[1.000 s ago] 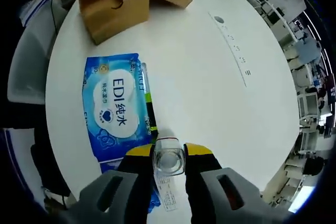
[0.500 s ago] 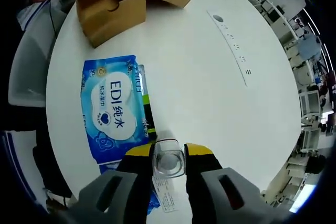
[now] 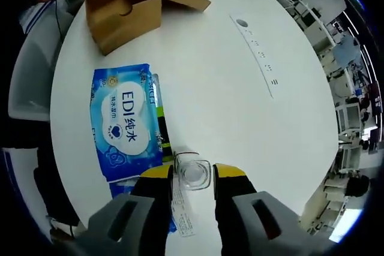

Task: Operate the shoe box by opening the lid, removing the specified soft item, and placing it in the target area until the item is outside and the box remains undamaged.

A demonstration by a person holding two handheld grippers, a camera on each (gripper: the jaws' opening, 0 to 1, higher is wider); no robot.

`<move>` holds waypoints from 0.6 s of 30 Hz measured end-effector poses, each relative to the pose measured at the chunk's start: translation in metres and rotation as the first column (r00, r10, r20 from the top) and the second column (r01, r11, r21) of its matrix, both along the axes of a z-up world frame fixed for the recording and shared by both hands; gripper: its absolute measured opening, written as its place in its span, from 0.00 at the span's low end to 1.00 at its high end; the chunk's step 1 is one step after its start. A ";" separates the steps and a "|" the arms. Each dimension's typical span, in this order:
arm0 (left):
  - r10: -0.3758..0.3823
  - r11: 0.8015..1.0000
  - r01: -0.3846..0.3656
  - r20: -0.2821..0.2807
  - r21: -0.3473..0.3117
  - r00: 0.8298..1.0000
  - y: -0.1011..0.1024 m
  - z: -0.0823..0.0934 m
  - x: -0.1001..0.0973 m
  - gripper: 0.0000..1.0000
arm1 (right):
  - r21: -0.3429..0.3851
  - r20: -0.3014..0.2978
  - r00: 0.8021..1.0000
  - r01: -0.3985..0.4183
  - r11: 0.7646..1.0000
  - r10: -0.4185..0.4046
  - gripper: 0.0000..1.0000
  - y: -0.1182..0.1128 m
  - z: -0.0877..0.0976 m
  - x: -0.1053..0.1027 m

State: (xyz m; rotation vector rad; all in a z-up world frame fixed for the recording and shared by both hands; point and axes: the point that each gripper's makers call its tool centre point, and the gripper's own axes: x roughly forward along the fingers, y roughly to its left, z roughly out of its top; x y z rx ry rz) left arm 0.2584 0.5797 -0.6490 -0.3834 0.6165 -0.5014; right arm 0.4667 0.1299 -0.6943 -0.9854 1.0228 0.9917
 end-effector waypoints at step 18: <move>0.007 1.000 -0.007 0.028 -0.002 1.000 0.003 0.006 0.000 0.27 | 0.009 0.044 0.998 0.051 0.999 -0.051 0.26 -0.001 0.019 -0.012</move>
